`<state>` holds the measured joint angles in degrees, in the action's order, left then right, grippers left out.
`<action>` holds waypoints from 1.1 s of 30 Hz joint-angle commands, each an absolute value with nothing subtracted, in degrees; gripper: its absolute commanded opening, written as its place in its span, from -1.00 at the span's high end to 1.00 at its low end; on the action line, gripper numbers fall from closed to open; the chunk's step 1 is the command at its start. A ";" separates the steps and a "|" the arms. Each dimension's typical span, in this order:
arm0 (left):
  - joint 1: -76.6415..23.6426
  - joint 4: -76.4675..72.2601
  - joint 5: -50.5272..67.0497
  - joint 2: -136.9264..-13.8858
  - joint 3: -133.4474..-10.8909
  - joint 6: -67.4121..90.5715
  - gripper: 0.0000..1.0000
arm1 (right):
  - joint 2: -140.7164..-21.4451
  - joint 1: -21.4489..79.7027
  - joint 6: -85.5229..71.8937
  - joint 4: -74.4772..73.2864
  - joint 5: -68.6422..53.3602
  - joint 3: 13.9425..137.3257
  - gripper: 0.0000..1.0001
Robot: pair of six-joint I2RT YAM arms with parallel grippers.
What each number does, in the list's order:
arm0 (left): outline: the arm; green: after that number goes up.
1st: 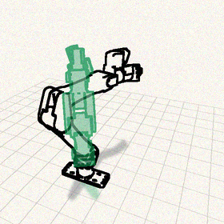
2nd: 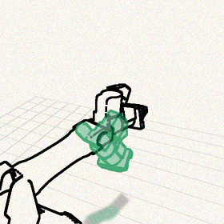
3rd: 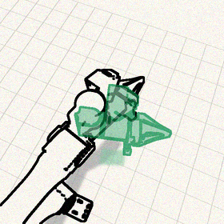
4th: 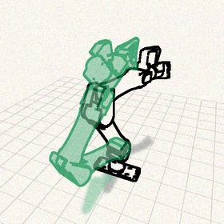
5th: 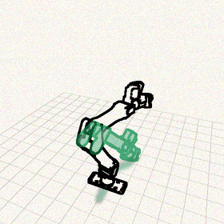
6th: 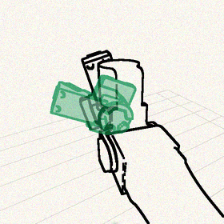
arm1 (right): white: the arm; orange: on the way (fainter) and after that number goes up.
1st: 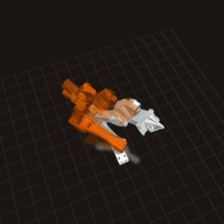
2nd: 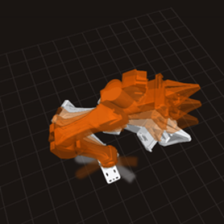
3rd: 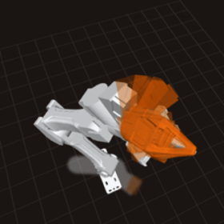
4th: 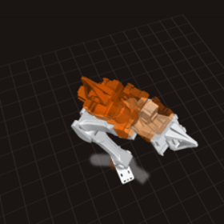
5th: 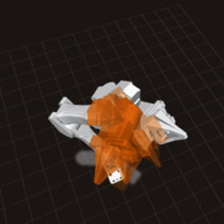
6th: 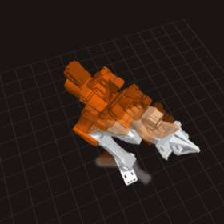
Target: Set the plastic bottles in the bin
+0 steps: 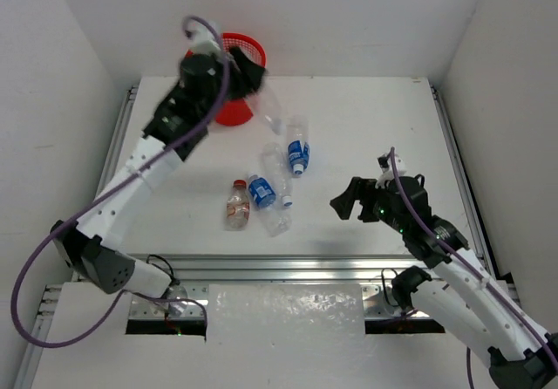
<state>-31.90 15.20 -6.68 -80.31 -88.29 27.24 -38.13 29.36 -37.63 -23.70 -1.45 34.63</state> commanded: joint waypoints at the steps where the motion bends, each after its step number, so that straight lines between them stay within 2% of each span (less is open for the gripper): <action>1: -17.17 20.68 -21.79 -85.84 -95.52 28.03 1.00 | -33.23 29.53 -40.61 -30.59 8.54 32.09 -0.98; 3: -11.01 16.63 -20.24 -89.28 -97.72 27.86 1.00 | -31.65 29.44 -40.17 -29.62 6.33 30.16 -0.98; 9: -3.78 23.36 -14.61 -116.66 -132.82 26.37 0.97 | -34.97 29.53 -36.48 -30.85 4.40 30.76 -0.98; 12: -3.34 20.50 -12.75 -121.10 -135.71 24.52 0.79 | -36.56 29.44 -34.81 -31.29 4.65 31.29 -0.98; 14: -3.34 17.77 -12.39 -121.20 -133.43 24.35 0.58 | -37.18 29.44 -33.67 -31.03 4.14 31.12 -0.98; 15: -3.25 15.58 -11.09 -121.29 -131.59 24.78 0.32 | -37.87 29.44 -33.49 -30.85 3.52 31.03 -0.98; 17: -3.25 15.47 -9.06 -122.08 -131.57 25.83 0.00 | -38.93 29.44 -33.23 -30.32 2.73 30.94 -0.98; 18: -3.25 15.99 -6.53 -122.86 -132.44 27.14 -0.29 | -39.89 29.53 -33.22 -29.63 1.94 30.76 -0.98; 21: -3.51 16.00 -1.68 -122.26 -133.59 28.47 -0.84 | -41.83 29.44 -33.66 -27.43 0.71 29.80 -0.98; 25: -2.81 15.47 6.05 -117.78 -132.89 31.11 -0.99 | -46.83 29.44 -35.06 -23.39 -2.89 29.79 -0.98; 30: -2.02 22.30 1.68 -107.51 -129.38 31.99 -0.99 | -54.48 29.44 -35.42 -20.22 -3.26 33.92 -0.98; 31: -1.67 24.33 0.80 -105.49 -127.90 32.43 -0.99 | -56.32 29.53 -35.33 -19.61 -2.99 36.10 -0.98; 33: -1.41 26.90 0.35 -95.58 -117.12 33.83 -0.99 | -62.47 29.44 -35.42 -17.77 -1.23 38.40 -0.98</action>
